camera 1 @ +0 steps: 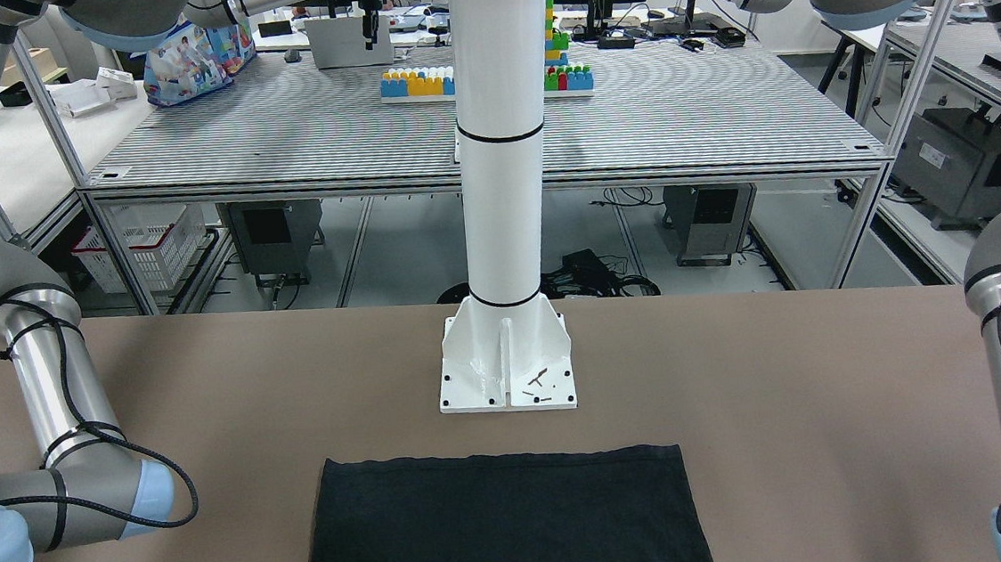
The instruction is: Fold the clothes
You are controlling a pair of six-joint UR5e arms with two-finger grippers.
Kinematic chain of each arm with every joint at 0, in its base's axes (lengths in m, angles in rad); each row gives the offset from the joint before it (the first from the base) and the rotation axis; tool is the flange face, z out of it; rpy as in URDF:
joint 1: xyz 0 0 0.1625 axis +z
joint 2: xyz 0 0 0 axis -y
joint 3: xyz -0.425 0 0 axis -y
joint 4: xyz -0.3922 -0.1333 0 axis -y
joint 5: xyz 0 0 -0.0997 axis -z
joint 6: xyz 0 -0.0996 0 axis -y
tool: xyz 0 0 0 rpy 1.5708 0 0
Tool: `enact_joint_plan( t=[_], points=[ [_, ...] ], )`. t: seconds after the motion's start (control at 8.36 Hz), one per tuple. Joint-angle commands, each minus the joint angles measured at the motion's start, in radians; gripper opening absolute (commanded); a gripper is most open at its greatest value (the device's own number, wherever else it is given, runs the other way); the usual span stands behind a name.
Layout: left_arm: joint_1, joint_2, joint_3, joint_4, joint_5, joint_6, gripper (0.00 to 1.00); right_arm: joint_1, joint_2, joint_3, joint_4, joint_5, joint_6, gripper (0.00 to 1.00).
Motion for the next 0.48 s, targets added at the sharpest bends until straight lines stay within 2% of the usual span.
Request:
enact_joint_plan(
  t=[0.0, 0.12, 0.36],
  points=[
    [0.088, -0.097, 0.132, -0.086, -0.083, -0.116, 1.0, -0.022, 0.031, -0.013, 0.001, 0.032, 0.006, 0.94],
    [0.134, -0.108, 0.161, -0.135, -0.08, -0.196, 1.0, -0.036, 0.031, -0.013, 0.005, 0.032, 0.007, 0.94],
    [0.154, -0.114, 0.17, -0.149, -0.08, -0.206, 1.0, -0.039, 0.031, -0.01, 0.005, 0.032, 0.007, 0.94]
  ],
)
